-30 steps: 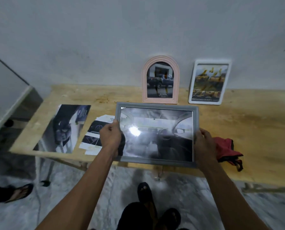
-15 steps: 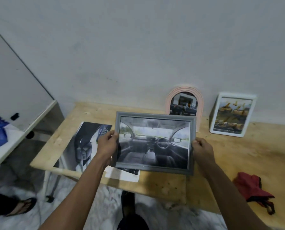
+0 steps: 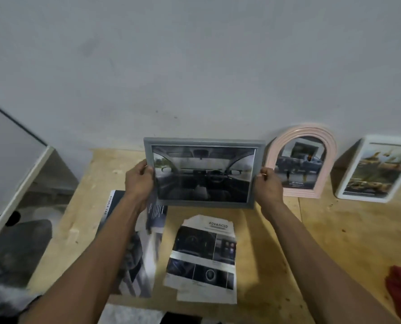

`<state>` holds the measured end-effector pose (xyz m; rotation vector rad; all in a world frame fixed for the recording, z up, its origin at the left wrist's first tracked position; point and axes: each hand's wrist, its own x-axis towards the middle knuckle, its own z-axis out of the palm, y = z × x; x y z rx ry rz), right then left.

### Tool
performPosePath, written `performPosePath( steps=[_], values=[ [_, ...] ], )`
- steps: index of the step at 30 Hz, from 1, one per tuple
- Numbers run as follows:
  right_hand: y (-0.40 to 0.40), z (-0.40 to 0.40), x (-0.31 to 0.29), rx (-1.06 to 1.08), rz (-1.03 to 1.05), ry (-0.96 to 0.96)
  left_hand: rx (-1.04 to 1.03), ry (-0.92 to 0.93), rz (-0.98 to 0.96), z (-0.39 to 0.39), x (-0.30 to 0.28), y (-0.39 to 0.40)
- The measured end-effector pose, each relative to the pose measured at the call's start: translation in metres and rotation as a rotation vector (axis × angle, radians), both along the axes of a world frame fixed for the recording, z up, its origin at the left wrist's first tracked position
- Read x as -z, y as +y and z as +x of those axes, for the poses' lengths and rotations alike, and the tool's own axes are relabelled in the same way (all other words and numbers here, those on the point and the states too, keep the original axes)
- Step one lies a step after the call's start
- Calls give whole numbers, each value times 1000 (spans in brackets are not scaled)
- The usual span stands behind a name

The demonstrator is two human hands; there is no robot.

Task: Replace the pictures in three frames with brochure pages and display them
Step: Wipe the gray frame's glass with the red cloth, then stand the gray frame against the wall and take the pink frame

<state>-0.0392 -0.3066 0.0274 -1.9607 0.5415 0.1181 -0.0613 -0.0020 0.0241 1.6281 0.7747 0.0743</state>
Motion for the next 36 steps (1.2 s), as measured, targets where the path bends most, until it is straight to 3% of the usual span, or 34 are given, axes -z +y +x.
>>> performPosePath(
  steps=[15, 36],
  values=[
    [25, 78, 35, 206, -61, 82, 33, -46, 84, 85, 24, 3],
    [32, 84, 43, 204, -108, 75, 45, -7, 142, 95, 34, -1]
  ],
)
